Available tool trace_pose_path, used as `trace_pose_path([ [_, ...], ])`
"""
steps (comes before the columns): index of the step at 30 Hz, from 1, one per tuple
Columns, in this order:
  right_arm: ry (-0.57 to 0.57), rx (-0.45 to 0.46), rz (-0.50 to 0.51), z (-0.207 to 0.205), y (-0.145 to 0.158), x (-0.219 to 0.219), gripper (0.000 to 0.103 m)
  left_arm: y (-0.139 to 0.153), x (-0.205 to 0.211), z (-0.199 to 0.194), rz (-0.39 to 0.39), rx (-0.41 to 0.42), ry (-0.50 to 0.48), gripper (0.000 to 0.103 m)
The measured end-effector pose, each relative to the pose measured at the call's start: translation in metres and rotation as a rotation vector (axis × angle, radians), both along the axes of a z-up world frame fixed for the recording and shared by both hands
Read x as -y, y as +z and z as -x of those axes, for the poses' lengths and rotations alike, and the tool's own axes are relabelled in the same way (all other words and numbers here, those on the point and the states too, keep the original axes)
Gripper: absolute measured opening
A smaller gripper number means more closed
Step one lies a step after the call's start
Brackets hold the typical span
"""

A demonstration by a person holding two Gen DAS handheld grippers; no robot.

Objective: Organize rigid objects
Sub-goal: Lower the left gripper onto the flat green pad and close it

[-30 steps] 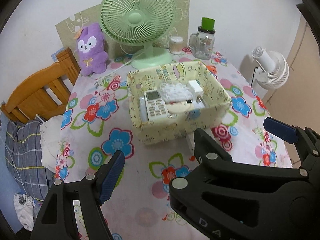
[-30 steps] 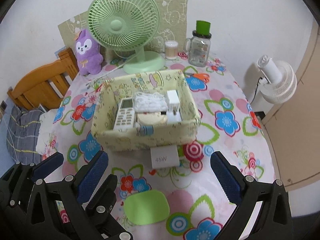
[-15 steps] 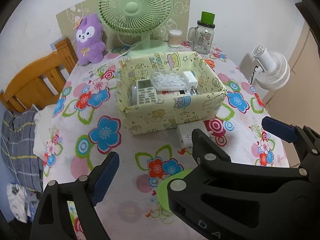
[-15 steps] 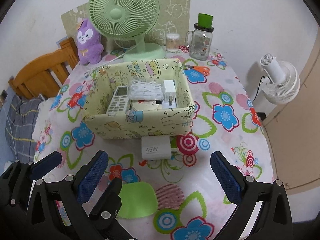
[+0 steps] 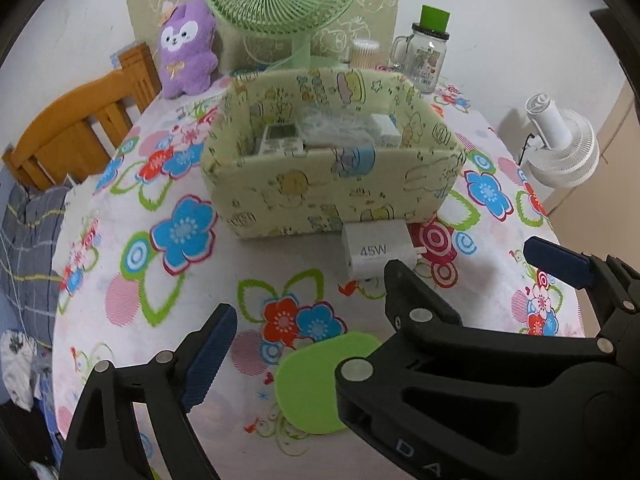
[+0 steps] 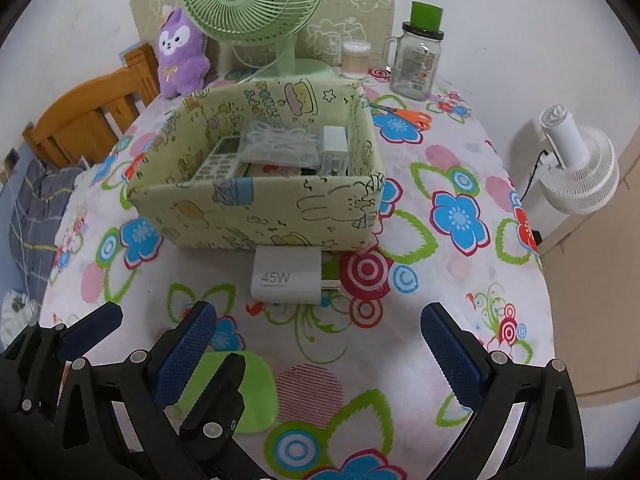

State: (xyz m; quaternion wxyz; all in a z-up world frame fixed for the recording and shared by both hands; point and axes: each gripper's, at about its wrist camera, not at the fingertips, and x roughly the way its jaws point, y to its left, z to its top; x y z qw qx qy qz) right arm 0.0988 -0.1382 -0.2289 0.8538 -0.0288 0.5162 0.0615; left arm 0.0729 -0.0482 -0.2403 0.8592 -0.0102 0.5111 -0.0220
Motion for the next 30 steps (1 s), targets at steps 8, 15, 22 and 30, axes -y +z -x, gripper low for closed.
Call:
trace_pose_path([
  [8, 0.046, -0.046, 0.003, 0.002, -0.030, 0.007, 0.103, -0.028, 0.010, 0.005, 0.002, -0.050, 0.055, 0.092],
  [15, 0.074, -0.062, 0.008, 0.007, -0.045, 0.011, 0.103, -0.044, 0.014, 0.014, 0.013, -0.049, 0.122, 0.092],
  [22, 0.132, -0.071, 0.031, 0.008, -0.058, 0.012, 0.103, -0.058, 0.017, 0.020, 0.037, -0.070, 0.166, 0.094],
  [30, 0.166, -0.070, 0.049, 0.007, -0.064, 0.017, 0.103, -0.065, 0.024, 0.024, 0.034, -0.062, 0.212, 0.102],
])
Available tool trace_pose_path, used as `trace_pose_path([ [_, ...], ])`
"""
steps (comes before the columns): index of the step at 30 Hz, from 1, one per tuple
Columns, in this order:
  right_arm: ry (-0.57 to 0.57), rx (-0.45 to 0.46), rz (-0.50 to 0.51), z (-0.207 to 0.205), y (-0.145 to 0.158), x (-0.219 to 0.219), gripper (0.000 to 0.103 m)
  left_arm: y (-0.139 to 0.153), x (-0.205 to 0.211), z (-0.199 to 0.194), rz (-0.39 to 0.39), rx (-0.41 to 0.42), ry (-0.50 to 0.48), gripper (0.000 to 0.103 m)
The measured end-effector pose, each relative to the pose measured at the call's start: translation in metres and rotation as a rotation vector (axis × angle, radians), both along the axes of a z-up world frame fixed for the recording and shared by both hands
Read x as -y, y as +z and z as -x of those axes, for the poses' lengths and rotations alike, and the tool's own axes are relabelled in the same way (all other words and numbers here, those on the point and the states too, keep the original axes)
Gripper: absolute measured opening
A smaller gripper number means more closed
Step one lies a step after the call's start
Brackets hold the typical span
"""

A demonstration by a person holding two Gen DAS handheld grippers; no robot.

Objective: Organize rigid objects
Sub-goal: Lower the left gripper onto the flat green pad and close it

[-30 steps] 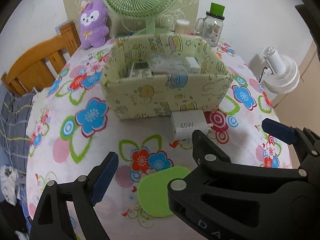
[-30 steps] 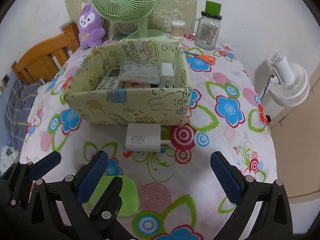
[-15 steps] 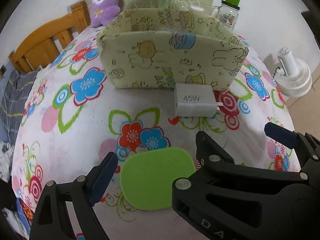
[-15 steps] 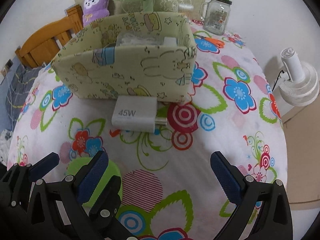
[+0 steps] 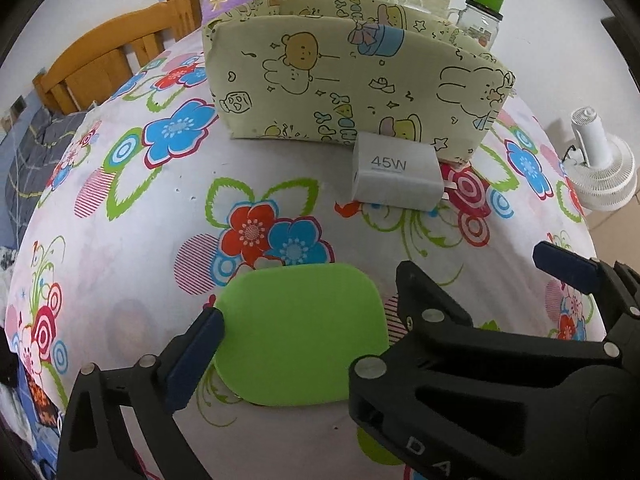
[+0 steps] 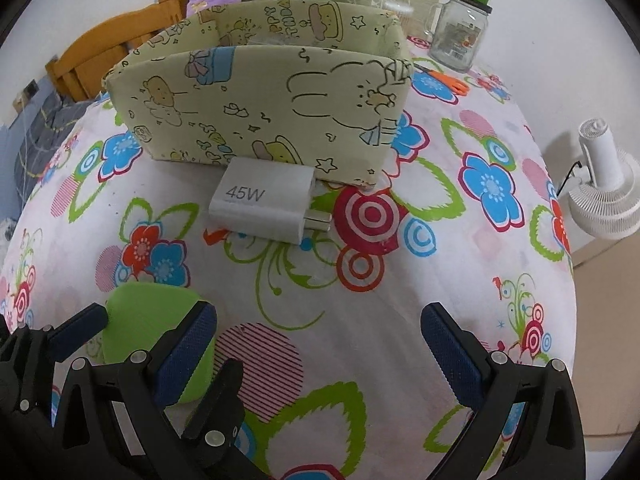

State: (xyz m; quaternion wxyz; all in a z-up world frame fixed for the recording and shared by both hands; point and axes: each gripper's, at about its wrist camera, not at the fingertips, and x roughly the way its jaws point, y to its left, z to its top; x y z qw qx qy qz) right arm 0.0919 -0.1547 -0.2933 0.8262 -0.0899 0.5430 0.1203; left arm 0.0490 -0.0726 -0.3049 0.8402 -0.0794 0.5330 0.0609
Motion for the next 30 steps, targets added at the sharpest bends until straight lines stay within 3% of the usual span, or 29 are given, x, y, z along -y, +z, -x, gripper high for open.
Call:
trace_pose_path([
  [12, -0.025, -0.044, -0.002, -0.003, -0.021, 0.014, 0.103, -0.009, 0.014, -0.001, -0.132, -0.027, 0.044, 0.103],
  [21, -0.028, -0.047, 0.002, -0.003, -0.020, 0.013, 0.103, -0.008, 0.012, 0.001, -0.126, -0.050, 0.065, 0.103],
  [26, -0.018, -0.045, 0.009, 0.000, -0.020, 0.001, 0.103, -0.012, -0.004, 0.006, -0.038, -0.046, 0.122, 0.103],
  [30, -0.036, -0.051, 0.010, 0.000, -0.019, 0.002, 0.103, -0.011, -0.003, 0.004, -0.046, -0.054, 0.082, 0.100],
])
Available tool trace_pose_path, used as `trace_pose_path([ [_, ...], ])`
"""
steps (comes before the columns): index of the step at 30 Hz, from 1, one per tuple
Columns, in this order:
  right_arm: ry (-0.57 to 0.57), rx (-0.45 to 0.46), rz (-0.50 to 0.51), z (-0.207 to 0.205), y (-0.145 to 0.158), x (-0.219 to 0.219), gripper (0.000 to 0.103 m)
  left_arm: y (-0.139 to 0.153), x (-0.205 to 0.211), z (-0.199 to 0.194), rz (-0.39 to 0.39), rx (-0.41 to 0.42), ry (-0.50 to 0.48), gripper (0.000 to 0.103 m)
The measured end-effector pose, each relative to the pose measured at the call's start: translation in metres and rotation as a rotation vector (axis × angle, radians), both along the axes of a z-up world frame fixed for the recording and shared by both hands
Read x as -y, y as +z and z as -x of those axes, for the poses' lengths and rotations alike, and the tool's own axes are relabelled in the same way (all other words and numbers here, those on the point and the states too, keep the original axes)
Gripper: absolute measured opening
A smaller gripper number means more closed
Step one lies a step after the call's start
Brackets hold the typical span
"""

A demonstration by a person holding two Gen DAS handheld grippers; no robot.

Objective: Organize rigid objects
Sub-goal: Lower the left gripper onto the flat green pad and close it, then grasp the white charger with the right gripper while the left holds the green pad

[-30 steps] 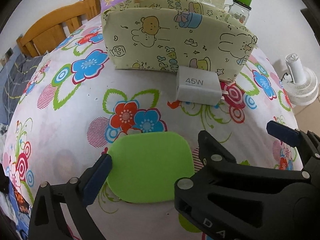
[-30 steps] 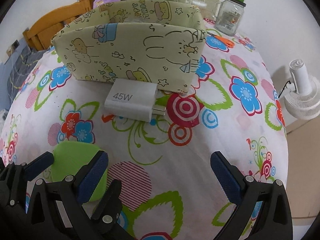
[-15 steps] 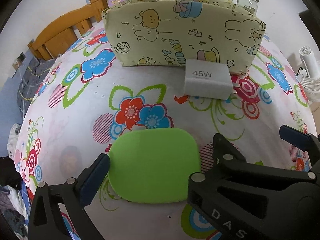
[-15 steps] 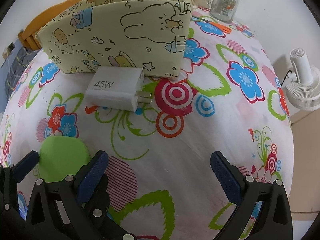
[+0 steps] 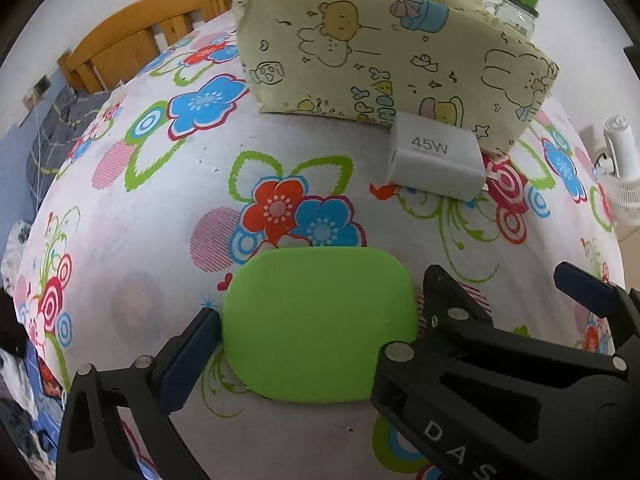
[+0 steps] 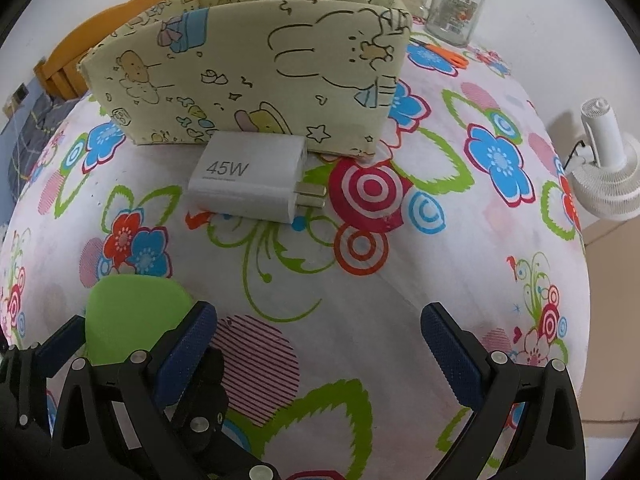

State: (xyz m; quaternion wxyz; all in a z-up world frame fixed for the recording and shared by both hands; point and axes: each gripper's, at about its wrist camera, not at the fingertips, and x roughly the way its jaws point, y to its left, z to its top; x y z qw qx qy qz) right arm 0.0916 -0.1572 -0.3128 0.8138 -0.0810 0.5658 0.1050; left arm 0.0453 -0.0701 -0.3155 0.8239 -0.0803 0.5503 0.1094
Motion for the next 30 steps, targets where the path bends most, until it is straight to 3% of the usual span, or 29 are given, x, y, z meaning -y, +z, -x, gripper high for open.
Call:
trace_pose_path([
  [1, 0.001, 0.001, -0.006, 0.001, 0.001, 0.000, 0.103, 0.001, 0.001, 0.000, -0.001, 0.003, -0.015, 0.095],
  [30, -0.131, 0.047, -0.042, -0.040, 0.013, -0.031, 0.103, 0.018, -0.033, -0.051, -0.061, 0.015, -0.218, 0.095],
])
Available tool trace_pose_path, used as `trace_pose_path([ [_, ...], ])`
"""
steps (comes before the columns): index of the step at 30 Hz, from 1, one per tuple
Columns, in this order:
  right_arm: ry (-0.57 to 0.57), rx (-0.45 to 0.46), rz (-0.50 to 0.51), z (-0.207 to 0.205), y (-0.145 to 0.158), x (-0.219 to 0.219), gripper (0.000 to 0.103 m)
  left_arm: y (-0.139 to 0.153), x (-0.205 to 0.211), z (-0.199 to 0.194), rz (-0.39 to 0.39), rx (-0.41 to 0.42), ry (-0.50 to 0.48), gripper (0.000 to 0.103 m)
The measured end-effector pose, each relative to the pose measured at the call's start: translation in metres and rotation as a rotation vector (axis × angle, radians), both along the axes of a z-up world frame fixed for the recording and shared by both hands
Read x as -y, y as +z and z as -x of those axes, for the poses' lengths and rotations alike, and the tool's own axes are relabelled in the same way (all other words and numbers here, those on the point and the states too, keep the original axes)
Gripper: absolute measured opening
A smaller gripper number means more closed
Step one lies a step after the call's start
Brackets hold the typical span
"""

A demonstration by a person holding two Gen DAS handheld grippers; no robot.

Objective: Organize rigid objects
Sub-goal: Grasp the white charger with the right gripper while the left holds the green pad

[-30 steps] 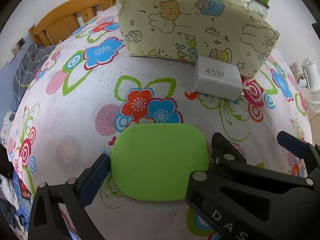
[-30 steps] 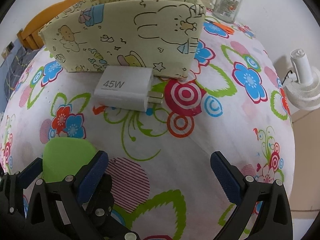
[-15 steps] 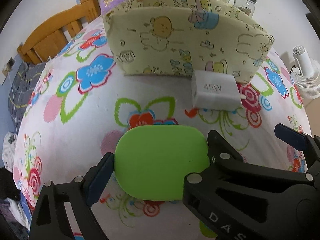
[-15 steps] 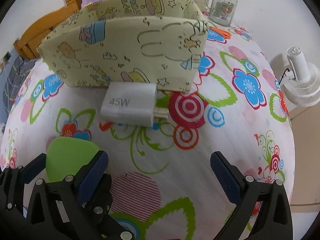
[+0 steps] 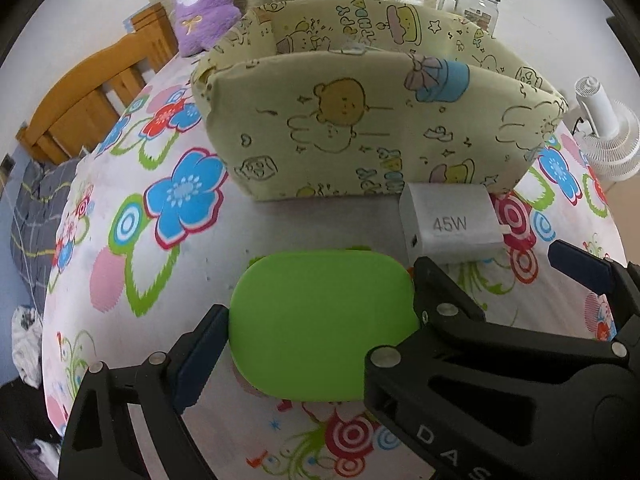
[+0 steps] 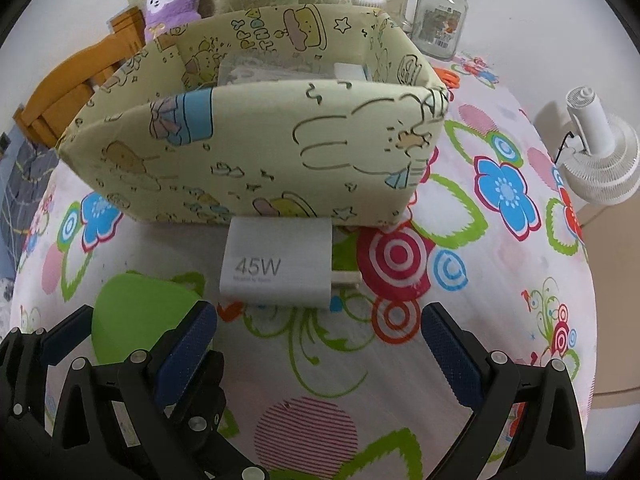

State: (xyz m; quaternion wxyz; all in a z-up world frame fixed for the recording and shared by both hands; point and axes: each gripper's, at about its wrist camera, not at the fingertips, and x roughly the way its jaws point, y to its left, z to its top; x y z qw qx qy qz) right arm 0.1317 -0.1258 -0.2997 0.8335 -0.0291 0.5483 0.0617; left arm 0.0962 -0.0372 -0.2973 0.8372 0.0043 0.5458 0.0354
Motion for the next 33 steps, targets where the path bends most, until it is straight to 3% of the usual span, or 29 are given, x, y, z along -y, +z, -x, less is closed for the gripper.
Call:
trace_pose_path([
  [24, -0.010, -0.014, 0.032, -0.034, -0.013, -0.018, 0.102, -0.021, -0.035, -0.056, 0.034, -0.050, -0.033, 0.095],
  [27, -0.005, -0.020, 0.024, -0.038, -0.014, -0.020, 0.096, -0.023, -0.038, -0.060, 0.041, -0.052, -0.033, 0.095],
  [28, 0.001, -0.034, 0.016, -0.039, -0.015, -0.022, 0.088, -0.023, -0.039, -0.061, 0.041, -0.051, -0.034, 0.095],
  [31, -0.016, -0.036, 0.024, -0.040, -0.017, -0.024, 0.076, -0.024, -0.043, -0.065, 0.037, -0.050, -0.035, 0.095],
  [33, -0.018, -0.032, 0.026, -0.040, -0.017, -0.023, 0.074, -0.024, -0.042, -0.064, 0.031, -0.045, -0.038, 0.095],
])
